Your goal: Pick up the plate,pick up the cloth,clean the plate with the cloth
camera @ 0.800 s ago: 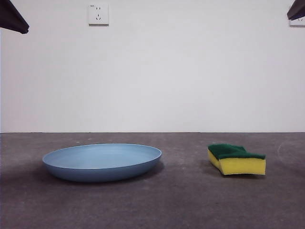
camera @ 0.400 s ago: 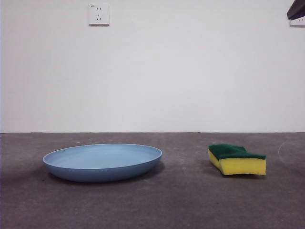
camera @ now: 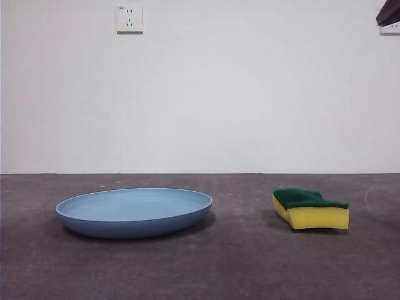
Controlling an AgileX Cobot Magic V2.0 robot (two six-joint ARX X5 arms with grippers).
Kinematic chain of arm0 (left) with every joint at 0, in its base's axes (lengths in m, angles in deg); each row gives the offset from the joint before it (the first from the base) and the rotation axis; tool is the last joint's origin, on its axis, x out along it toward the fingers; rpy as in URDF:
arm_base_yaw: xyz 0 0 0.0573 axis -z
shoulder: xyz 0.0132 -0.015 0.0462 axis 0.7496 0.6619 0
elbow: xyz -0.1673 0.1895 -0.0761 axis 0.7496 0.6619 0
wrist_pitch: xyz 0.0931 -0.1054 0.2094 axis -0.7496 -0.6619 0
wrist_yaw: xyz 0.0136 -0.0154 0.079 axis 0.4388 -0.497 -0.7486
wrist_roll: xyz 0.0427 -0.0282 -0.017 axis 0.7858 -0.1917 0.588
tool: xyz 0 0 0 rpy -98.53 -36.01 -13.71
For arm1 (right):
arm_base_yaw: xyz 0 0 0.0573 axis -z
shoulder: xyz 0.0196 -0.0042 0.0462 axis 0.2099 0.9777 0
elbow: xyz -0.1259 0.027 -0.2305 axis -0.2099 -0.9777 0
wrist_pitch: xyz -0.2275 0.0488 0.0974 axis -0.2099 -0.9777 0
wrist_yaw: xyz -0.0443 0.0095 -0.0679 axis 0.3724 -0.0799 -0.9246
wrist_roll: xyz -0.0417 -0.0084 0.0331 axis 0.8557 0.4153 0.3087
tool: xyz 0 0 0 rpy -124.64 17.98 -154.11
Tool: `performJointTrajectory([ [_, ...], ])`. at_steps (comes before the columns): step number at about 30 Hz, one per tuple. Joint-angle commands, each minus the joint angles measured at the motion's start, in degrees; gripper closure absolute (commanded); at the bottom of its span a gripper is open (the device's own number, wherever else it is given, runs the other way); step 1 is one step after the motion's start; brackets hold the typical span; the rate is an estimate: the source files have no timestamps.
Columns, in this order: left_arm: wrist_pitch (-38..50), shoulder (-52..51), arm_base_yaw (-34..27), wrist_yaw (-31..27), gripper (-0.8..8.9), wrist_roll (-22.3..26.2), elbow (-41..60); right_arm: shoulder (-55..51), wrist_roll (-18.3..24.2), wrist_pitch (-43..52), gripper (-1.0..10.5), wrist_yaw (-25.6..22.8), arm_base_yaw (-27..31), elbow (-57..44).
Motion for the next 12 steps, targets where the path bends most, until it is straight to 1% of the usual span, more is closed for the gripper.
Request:
performJointTrajectory([
  [1, 0.48, -1.29, -1.81, 0.07, 8.17, 0.50, 1.36, -0.04, -0.52, 0.31, 9.5, -0.24, -0.04, -0.35],
  [12, -2.10, -1.51, -6.54, 0.02, 8.17, 0.90, 2.25, -0.04, -0.52, 0.31, 9.5, -0.24, -0.04, -0.35],
])
